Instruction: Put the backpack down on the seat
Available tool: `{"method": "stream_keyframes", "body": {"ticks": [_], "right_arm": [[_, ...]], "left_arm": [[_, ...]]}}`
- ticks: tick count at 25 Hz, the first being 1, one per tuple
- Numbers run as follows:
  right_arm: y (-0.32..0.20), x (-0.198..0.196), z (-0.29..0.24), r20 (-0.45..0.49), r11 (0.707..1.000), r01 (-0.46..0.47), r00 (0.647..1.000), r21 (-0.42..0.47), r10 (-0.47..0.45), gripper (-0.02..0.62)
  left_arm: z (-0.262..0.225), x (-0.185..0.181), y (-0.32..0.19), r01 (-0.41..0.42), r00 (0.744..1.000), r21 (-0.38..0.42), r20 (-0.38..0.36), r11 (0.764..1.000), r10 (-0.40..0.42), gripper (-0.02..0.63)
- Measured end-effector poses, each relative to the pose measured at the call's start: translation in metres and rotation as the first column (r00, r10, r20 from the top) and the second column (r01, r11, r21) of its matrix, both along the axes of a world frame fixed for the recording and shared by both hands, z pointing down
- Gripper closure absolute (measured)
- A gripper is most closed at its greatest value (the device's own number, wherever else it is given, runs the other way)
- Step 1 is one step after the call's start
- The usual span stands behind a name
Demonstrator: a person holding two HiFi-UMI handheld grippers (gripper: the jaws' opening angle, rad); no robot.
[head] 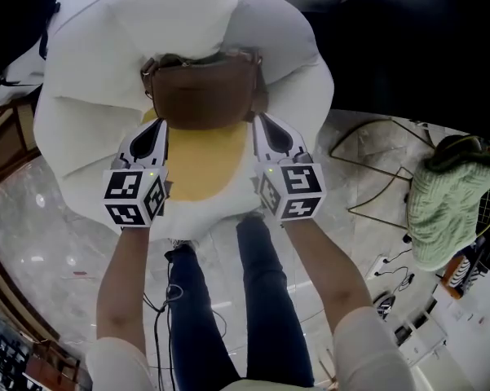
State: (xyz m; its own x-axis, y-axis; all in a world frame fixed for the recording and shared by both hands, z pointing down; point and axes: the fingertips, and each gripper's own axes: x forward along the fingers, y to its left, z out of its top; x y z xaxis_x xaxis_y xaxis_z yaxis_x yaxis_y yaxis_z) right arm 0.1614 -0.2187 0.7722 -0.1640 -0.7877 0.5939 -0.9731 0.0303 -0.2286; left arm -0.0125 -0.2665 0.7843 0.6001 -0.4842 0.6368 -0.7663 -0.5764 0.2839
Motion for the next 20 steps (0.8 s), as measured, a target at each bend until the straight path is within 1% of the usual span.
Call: {"method": "stream_keyframes", "body": {"ticks": [3,8,14,20], "right_arm": [[0.014,-0.009,-0.020,0.011,1.000,0.006,1.000,0.010,-0.006,0.565],[0.041,-0.028,-0.046,-0.011,0.998,0.062,0.998,0.006,-0.062,0.565],[0.062,-0.037,-0.087,0.019,0.999,0.039,0.999,0.017,-0.039,0.565],[0.069,-0.044,-0.132,0.024,0.998,0.045,0.999,0.049,-0.046,0.565]], "left_arm": [[-0.021,-0.001,0.014,-0.008,1.000,0.004,-0.020,1.000,0.008,0.574],[-0.053,-0.010,0.038,0.004,0.999,0.000,-0.042,1.000,-0.004,0.574],[-0.099,-0.012,0.061,-0.009,0.999,0.030,-0.052,1.000,0.011,0.574],[-0.142,-0.019,0.076,0.011,0.997,0.037,-0.070,0.999,-0.008,0.574]]}}
